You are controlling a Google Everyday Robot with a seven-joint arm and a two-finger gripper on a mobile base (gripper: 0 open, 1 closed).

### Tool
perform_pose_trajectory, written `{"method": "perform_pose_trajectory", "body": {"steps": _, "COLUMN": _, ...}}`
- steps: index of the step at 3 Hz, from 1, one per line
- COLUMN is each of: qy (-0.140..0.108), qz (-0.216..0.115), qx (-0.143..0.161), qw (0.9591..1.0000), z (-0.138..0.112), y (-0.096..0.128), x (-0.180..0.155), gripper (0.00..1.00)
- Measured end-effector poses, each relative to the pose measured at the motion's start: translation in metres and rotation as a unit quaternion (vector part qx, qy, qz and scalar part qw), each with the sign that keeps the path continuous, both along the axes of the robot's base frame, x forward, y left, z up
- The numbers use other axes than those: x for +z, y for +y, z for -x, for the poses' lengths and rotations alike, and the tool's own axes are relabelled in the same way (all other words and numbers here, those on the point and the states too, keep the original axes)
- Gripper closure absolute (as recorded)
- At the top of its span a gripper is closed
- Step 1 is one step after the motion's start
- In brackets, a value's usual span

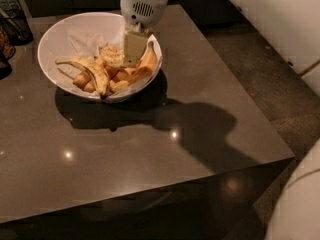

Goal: Pick banana from white bowl

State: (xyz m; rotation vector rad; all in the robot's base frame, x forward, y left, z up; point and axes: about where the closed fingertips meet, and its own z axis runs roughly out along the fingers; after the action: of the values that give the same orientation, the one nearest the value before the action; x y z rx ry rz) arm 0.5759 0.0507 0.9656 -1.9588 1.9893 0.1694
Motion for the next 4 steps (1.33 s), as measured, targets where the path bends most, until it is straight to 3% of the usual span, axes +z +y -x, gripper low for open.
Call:
{"method": "perform_pose_trajectory", "body": {"steps": 1, "qy": -0.023, "qz": -0.032, "qx": 0.009, "qw": 0.9992, "z": 0.023, "y": -0.011, "x": 0.025, "gripper": 1.00}}
{"method": "perform_pose_trajectory", "body": {"steps": 2, "qy": -0.025, "qz": -0.031, "qx": 0.011, "qw": 0.9991, "z": 0.021, "y": -0.010, "x": 0.026, "gripper": 1.00}}
{"method": "perform_pose_trajectory", "body": {"steps": 3, "qy": -0.026, "qz": -0.049, "qx": 0.004, "qw": 0.9984, "z": 0.044, "y": -0.015, "x": 0.037, "gripper": 1.00}}
{"method": "perform_pose_trajectory", "body": {"steps": 4, "qy": -0.033, "qz": -0.076, "qx": -0.033, "qw": 0.9960, "z": 0.085, "y": -0.035, "x": 0.045, "gripper": 1.00}}
